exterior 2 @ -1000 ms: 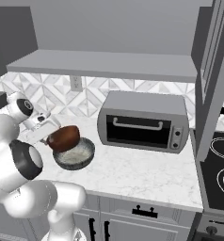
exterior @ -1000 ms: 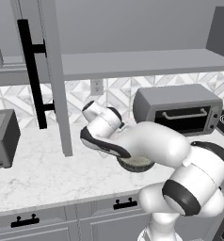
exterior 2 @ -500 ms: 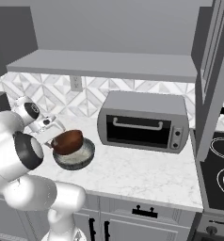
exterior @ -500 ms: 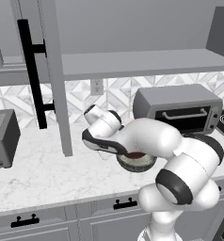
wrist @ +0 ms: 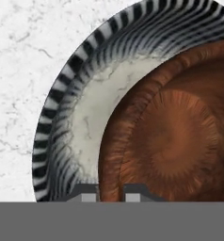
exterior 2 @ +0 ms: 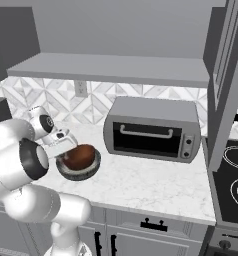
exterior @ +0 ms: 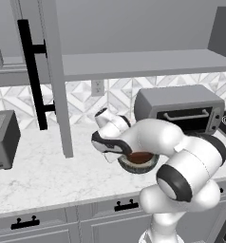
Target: Pick up the bowls on the counter and stack them on top of one another in the open cabinet. Place the smaller bowl on top of the larger bowl.
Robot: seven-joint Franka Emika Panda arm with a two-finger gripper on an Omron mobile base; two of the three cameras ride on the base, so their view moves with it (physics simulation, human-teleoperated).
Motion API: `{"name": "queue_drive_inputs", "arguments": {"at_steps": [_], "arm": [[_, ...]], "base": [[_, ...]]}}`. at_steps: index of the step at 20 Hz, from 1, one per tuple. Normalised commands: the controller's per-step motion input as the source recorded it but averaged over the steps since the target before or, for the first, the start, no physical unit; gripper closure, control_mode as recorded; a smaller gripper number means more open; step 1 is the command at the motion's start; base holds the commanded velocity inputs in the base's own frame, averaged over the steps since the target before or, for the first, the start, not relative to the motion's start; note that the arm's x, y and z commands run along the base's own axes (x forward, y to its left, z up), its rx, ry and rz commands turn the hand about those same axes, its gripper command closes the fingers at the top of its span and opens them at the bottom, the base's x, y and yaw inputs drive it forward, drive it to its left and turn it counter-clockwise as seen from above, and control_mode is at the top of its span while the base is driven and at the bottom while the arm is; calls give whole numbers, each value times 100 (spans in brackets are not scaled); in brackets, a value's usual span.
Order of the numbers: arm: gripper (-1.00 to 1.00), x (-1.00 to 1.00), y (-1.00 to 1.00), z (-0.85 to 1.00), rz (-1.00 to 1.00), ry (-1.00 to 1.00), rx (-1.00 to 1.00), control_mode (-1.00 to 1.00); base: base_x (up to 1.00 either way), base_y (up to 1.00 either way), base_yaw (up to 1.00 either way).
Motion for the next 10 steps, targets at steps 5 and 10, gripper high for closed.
{"name": "queue_drive_inputs", "arguments": {"at_steps": [5,10], "arm": [[-100,9,-2,20,0,0,0,-100],[-100,-4,-19,92,-17,-2,3,-100]], "base": [[0,0,0],[0,0,0]]}}
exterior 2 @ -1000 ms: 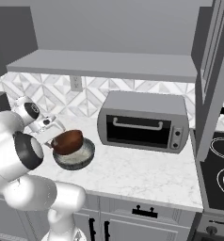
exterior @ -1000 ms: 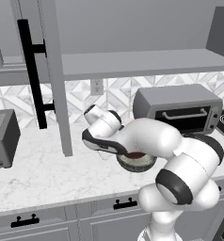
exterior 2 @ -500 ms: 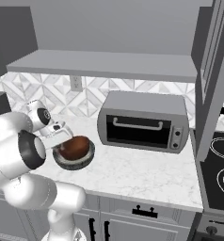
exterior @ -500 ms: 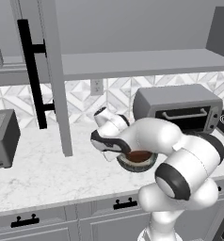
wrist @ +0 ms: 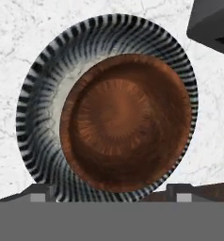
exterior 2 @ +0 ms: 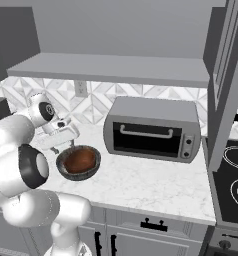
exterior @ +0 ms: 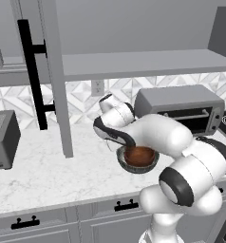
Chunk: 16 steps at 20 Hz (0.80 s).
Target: Pick up the bowls on the counter and stack them on top of one another in the open cabinet. Place the smaller bowl on top of the larger bowl.
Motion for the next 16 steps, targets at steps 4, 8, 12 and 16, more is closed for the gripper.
{"name": "queue_drive_inputs", "arguments": {"at_steps": [4,8,12,16], "arm": [[-100,-22,-96,6,-37,0,22,-100],[-100,-19,-100,-20,-37,0,35,-100],[-100,-18,-90,-34,-33,-6,32,-100],[-100,1,-10,-28,-11,-22,21,-100]], "base": [[0,0,0],[0,0,0],[0,0,0],[0,0,0]]}}
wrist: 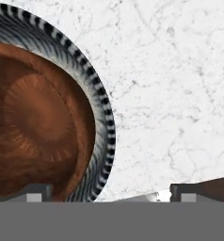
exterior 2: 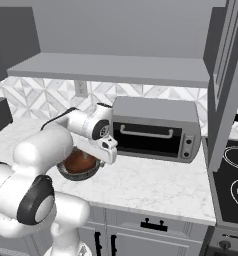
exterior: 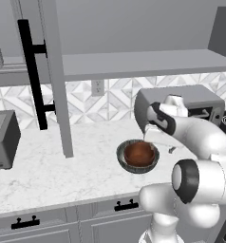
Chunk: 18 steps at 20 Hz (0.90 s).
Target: Pick up the bowls on the counter and stack them on top of one another in the open cabinet. Place the smaller bowl on top of the larger bowl.
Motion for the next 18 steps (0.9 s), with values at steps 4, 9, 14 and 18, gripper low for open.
{"name": "queue_drive_inputs", "arguments": {"at_steps": [4,9,14,18], "arm": [[-100,19,4,-8,-11,-19,6,-100],[-100,22,2,-15,-1,-2,0,-100],[-100,16,1,-34,-1,0,0,-100],[-100,20,10,-40,-1,0,0,-100]], "base": [[0,0,0],[0,0,0],[0,0,0],[0,0,0]]}}
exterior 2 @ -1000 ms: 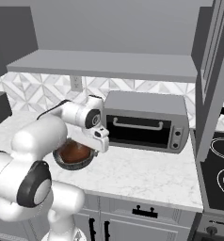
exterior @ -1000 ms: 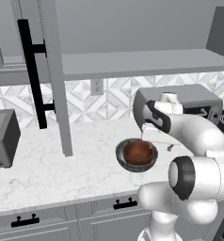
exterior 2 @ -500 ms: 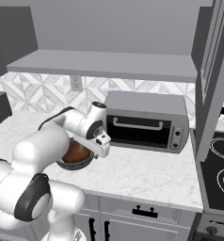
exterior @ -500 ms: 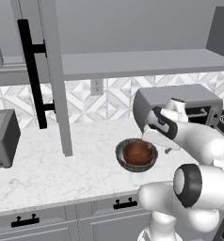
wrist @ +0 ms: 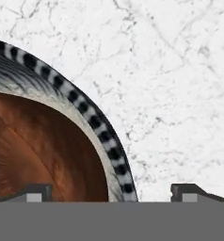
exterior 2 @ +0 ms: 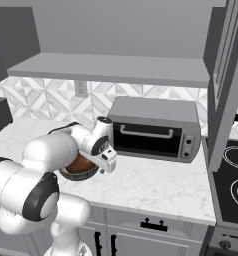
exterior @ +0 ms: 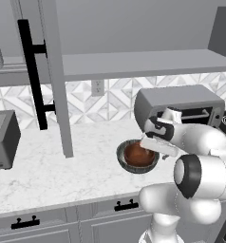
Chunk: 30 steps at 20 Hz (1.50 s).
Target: Pick up the bowls on the counter and stack them on top of one another in the open cabinet. Place the smaller bowl on top of the larger bowl.
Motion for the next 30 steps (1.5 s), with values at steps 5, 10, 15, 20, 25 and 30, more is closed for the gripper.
{"name": "queue_drive_inputs", "arguments": {"at_steps": [5,10,15,20,25,30], "arm": [[-100,11,6,-42,0,0,0,-100],[100,6,3,-32,0,0,0,-100],[100,0,0,-1,0,0,0,-100],[100,-6,0,5,0,-2,0,-100],[100,-54,0,76,0,-22,0,-100],[100,-61,0,100,0,-26,0,-100]], "base": [[0,0,0],[0,0,0],[0,0,0],[0,0,0],[0,0,0],[0,0,0]]}}
